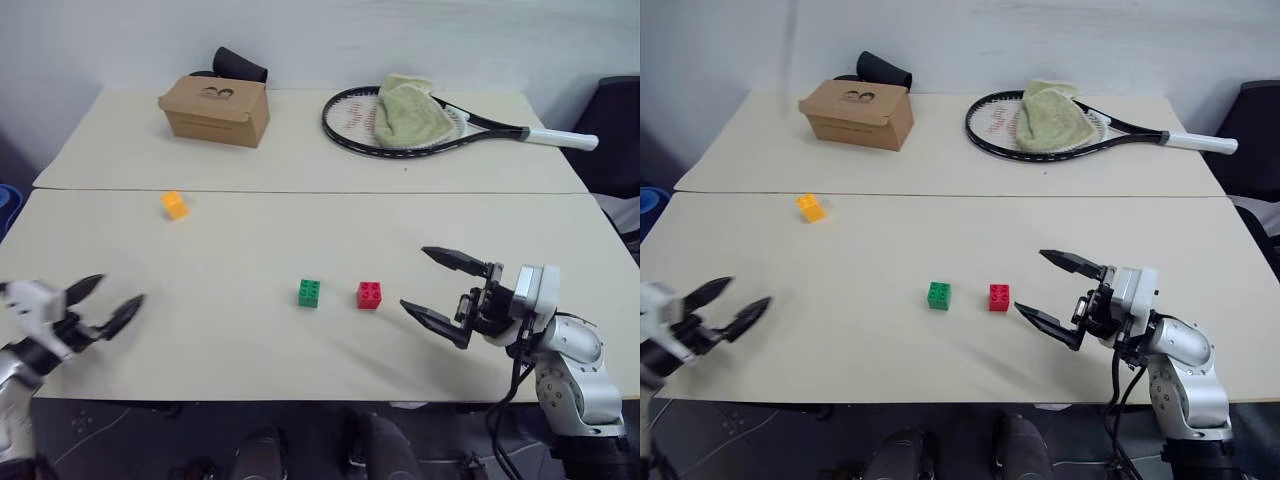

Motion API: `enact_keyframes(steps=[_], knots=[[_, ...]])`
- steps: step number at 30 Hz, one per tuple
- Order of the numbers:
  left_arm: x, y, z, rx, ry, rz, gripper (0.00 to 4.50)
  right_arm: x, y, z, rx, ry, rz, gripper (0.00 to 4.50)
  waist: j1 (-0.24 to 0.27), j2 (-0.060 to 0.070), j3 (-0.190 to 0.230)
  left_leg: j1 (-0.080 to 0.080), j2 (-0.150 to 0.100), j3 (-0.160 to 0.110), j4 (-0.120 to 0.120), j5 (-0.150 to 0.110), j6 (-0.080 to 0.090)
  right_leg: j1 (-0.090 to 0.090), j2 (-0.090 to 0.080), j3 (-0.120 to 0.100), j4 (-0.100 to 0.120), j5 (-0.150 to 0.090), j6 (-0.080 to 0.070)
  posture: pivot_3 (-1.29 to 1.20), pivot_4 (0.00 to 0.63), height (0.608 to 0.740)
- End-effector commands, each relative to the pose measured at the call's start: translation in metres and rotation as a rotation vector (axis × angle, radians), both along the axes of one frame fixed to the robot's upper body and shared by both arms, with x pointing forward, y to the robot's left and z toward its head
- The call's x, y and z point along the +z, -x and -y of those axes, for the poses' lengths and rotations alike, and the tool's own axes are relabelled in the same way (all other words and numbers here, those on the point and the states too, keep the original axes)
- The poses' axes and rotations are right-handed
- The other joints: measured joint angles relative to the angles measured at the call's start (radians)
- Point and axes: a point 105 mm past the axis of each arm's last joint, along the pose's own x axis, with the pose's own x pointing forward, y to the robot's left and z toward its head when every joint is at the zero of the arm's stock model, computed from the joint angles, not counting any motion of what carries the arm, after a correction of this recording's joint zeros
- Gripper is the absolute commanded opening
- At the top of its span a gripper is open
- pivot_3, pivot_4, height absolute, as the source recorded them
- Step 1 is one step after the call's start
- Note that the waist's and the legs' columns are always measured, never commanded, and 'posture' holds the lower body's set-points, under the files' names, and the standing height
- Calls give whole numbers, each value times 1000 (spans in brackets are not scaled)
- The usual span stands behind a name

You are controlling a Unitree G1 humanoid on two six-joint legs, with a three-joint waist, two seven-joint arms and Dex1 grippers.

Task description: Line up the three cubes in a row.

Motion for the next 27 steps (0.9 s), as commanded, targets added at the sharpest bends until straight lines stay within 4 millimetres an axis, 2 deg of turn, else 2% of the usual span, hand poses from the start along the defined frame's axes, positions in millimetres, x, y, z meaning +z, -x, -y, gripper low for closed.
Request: enact_keyframes(steps=[1, 5, 9, 13, 15, 17, 20, 23, 27], knots=[[13, 14, -10, 164, 31, 100, 4470, 10, 0, -10, 16, -26, 23, 4500, 10, 0, 0, 0, -1, 0, 0, 0, 1, 0, -1, 0, 0, 0, 0, 0, 150, 740], [24, 5, 10, 228, 111, 189, 4470, 12, -3, -13, 28, -31, 26, 4500, 26, -2, -1, 0, -2, 0, 0, -1, 2, 1, -2, 0, -1, 0, 1, 0, 150, 740], [35, -16, 29, 252, 163, 206, 4470, 13, -5, -14, 29, -34, 30, 4500, 29, -3, -2, 0, -2, 0, 0, -1, 2, 1, -2, 0, -1, 0, 1, 0, 150, 740], [39, -65, 62, 290, 315, 96, 4470, 9, -8, -11, 22, -35, 30, 4500, 31, -3, -2, 0, -2, 0, 0, 0, 1, 1, -1, 0, 0, 0, 1, 0, 150, 740], [47, -103, 78, 348, 357, 76, 4470, 6, -10, -8, 14, -32, 29, 4500, 41, -4, -2, 0, -3, 0, 1, 0, 2, 2, -1, -1, 1, 1, 1, 0, 150, 740], [56, -132, 94, 362, 372, 70, 4470, 5, -12, -7, 10, -30, 29, 4500, 39, -6, -3, -1, -6, -1, 1, 2, 2, 1, -1, -2, 1, 2, 3, 0, 150, 740], [55, -168, 103, 448, 399, 35, 4470, 2, -11, -7, 11, -24, 27, 4500, 32, -6, -3, -2, -7, 1, 0, 5, -2, 1, -1, 0, 0, 3, 5, 0, 150, 740], [51, -189, 105, 516, 415, -1, 4470, 1, -10, -8, 10, -23, 27, 4500, 16, -6, -3, -1, -7, 5, -1, 5, -2, 1, 0, -1, -1, 4, 7, 0, 150, 740], [48, -208, 110, 585, 326, -41, 4470, 0, -9, -8, 0, -19, 29, 4500, 14, -7, -2, -2, -6, 5, -1, 5, -2, 0, 0, -5, -2, 3, 7, 0, 150, 740]])
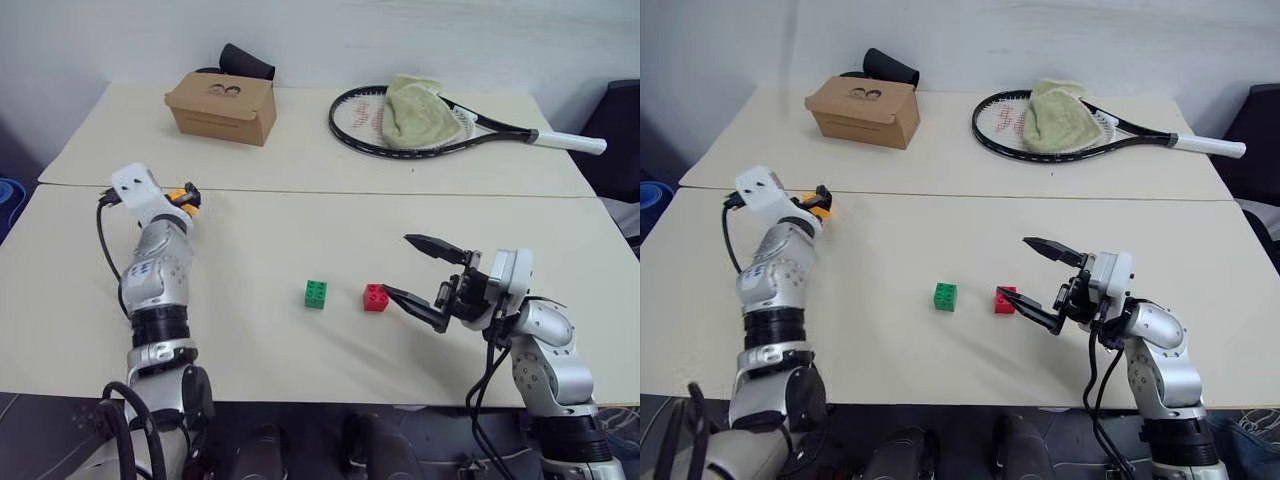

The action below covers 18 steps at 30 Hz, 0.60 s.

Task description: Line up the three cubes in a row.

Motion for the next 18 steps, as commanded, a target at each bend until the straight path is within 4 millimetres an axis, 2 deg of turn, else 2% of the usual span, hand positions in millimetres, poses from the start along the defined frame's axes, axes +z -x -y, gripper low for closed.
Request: enact_keyframes(steps=[1, 4, 10, 17, 18], knots=[[11, -9, -7, 78, -71, 4, 4470, 7, 5, 1, -11, -8, 45, 4500, 1, -1, 0, 0, 0, 0, 0, 0, 0, 0, 0, -1, 0, 0, 0, 0, 150, 740], [10, -15, -8, 96, -89, -18, 4470, 6, 6, 3, -26, -8, 48, 4500, 1, -1, 1, 0, -1, 0, 0, 1, 1, 0, -2, -1, 0, 1, 1, 0, 150, 740], [14, -27, 4, 55, -127, -11, 4470, -1, 11, 8, -34, -13, 36, 4500, 2, -1, 1, 0, -2, -1, 0, 1, 1, 0, -3, -2, 1, 1, 2, 0, 150, 740], [13, -32, 5, 66, -161, -33, 4470, -6, 15, 6, -35, -21, 22, 4500, 2, -1, 1, 0, -3, -1, 0, 1, 1, 0, -3, -2, 1, 1, 3, 0, 150, 740], [14, -32, 4, 72, -172, -36, 4296, -6, 15, 6, -37, -22, 21, 4500, 0, -1, 1, 0, -3, -1, 0, 1, 1, 0, -3, -2, 1, 1, 3, 0, 150, 740]])
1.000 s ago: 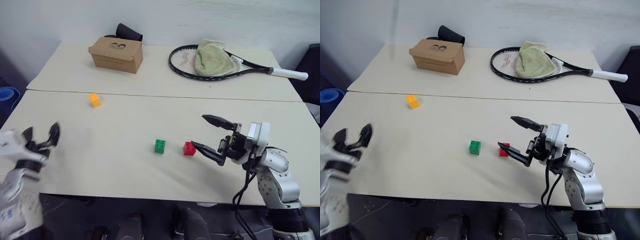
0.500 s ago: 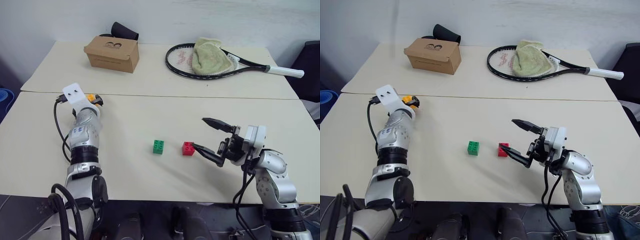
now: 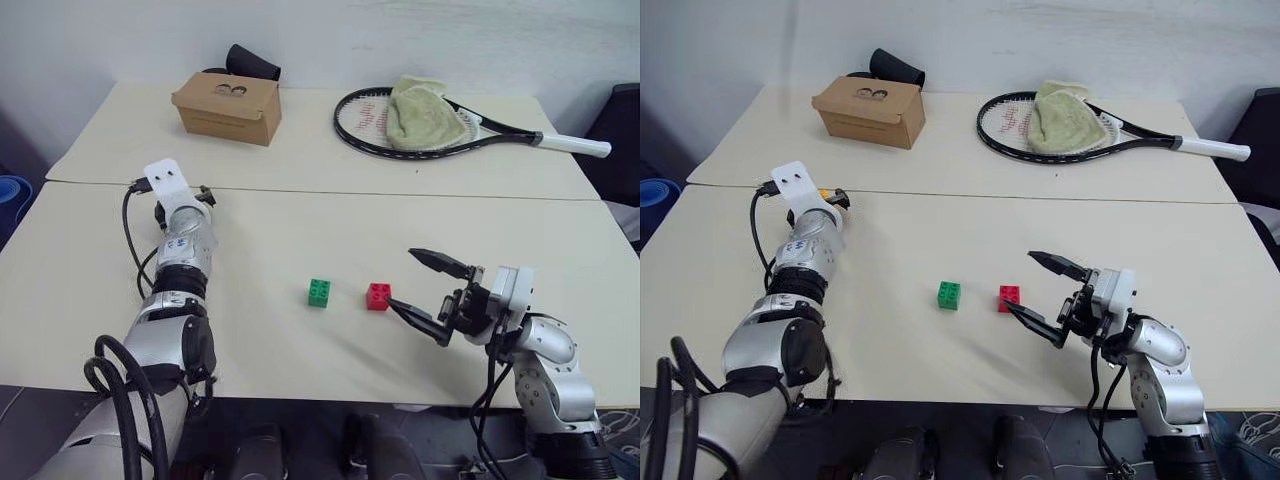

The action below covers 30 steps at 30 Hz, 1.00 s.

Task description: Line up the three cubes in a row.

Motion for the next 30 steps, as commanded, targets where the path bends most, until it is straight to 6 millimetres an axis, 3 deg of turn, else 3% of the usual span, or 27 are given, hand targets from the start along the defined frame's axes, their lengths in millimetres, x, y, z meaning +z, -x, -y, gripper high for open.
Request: enact_keyframes(steps=[1, 3, 10, 15, 18, 21, 25, 27, 30], knots=[[20, -2, -6, 18, -60, 47, 4079, 10, 5, 0, -5, -20, 53, 4500, -3, 0, 0, 0, 0, 0, 0, 0, 0, 0, 0, 0, 0, 0, 0, 0, 150, 740], [19, -2, -6, 17, -63, 47, 3652, 9, 6, 0, -8, -21, 51, 4500, -4, 0, 0, 0, 0, 0, 0, 0, 0, 0, 0, 0, 0, 0, 0, 0, 150, 740], [18, -1, -11, 16, -90, 41, 1472, -3, 6, 4, -20, -25, 31, 4500, -2, 0, 0, 0, 0, 0, 0, 0, 0, 0, 0, 0, 0, 0, 0, 0, 150, 740], [31, -1, -10, -60, -81, 126, 1493, -10, 6, 8, -27, -24, 30, 4500, -3, 0, 0, 0, 0, 0, 0, 0, 0, 0, 0, 0, 0, 0, 0, 0, 150, 740], [64, 5, 5, -355, -57, 321, 1493, -10, 6, 12, -40, -22, 45, 4500, -7, 0, 0, 0, 0, 1, 0, 0, 0, 0, 0, 0, 0, 0, 0, 0, 150, 740], [84, 42, 26, -849, -100, 419, 1493, -8, 8, 17, -34, -1, 60, 4500, -19, 0, 0, 0, 1, 2, 0, 1, -2, -1, 2, 2, 1, 0, 0, 0, 150, 740], [93, 87, 36, -1210, -135, 392, 1493, -5, 12, 24, -9, 41, 66, 4500, -25, 1, 1, 0, 2, 3, 0, 2, -3, -2, 4, 3, 1, 0, -1, 0, 150, 740], [87, 113, 40, -1416, -216, 285, 1493, -4, 17, 30, 19, 86, 63, 4500, -24, 1, 1, 1, 2, 2, 1, 2, -3, -1, 3, 4, 1, 0, -1, 0, 150, 740], [49, 148, 39, -1733, -474, 74, 1493, -4, 25, 38, 73, 172, 46, 4500, -23, 3, 1, 2, 0, 2, 0, 2, -3, -1, 3, 7, -1, -1, -1, 0, 150, 740]])
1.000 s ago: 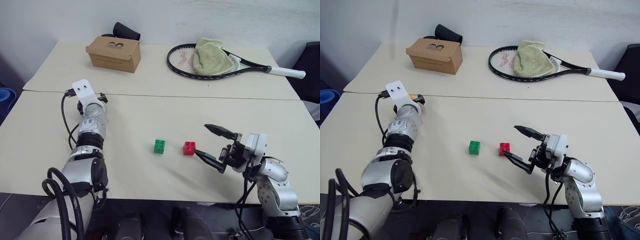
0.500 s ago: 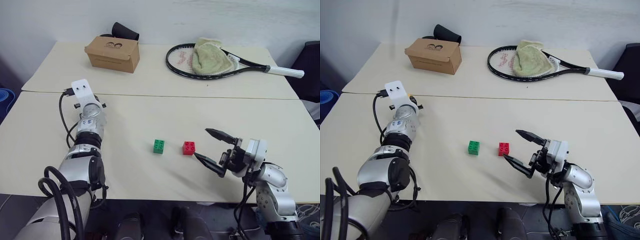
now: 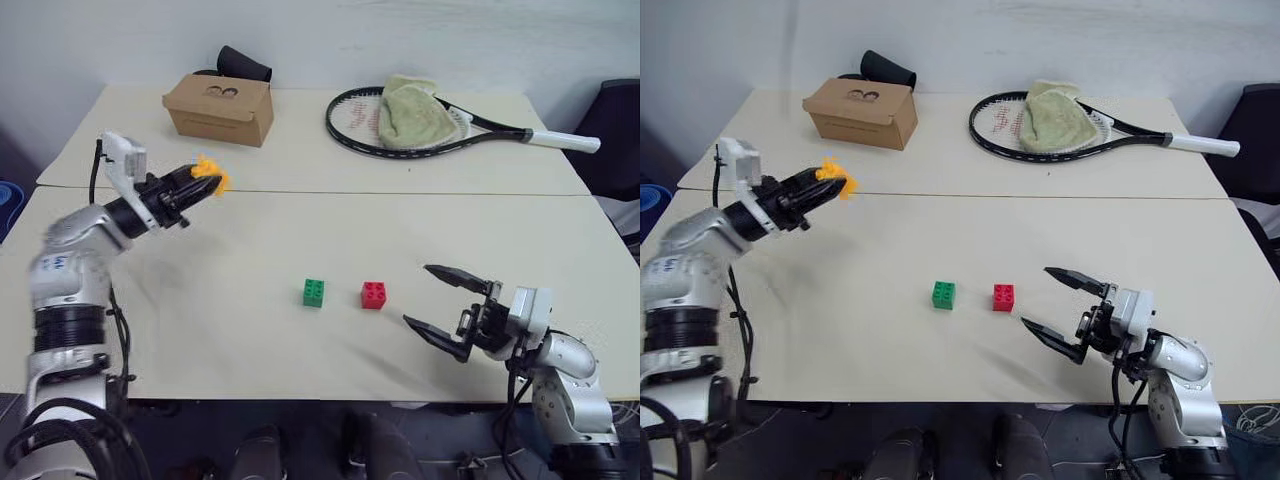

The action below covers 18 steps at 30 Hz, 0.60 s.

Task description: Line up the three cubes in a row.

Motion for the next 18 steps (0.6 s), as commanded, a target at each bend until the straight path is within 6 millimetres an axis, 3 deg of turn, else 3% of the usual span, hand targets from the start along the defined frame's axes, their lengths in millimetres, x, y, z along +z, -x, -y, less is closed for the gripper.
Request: enact_keyframes(steps=[1, 7, 13, 18], knots=[[-39, 35, 8, -336, -323, 16, 1493, 12, 9, 12, 37, 62, 30, 4500, 3, 3, 0, 0, 0, 0, 0, 0, 0, 0, 0, 0, -1, 0, 0, 0, 150, 740], [-94, 37, 20, -545, -505, -15, 1493, 14, 5, 21, 14, 98, 6, 4500, 27, 3, 0, -2, -1, -1, 1, -1, 2, 0, -2, 0, -1, 0, 0, 0, 150, 740], [-96, 19, 34, -545, -484, 14, 1493, 21, 7, 20, 2, 101, 3, 4500, 34, 3, 0, -2, -2, -1, 2, -2, 5, 0, -2, -2, -1, 0, 0, 0, 150, 740], [-107, 20, 32, -574, -488, -32, 1493, 22, 8, 19, -14, 92, -2, 4500, 26, 3, 0, -2, -2, 0, 2, -3, 6, 0, -2, -4, -1, 1, 1, 0, 150, 740]])
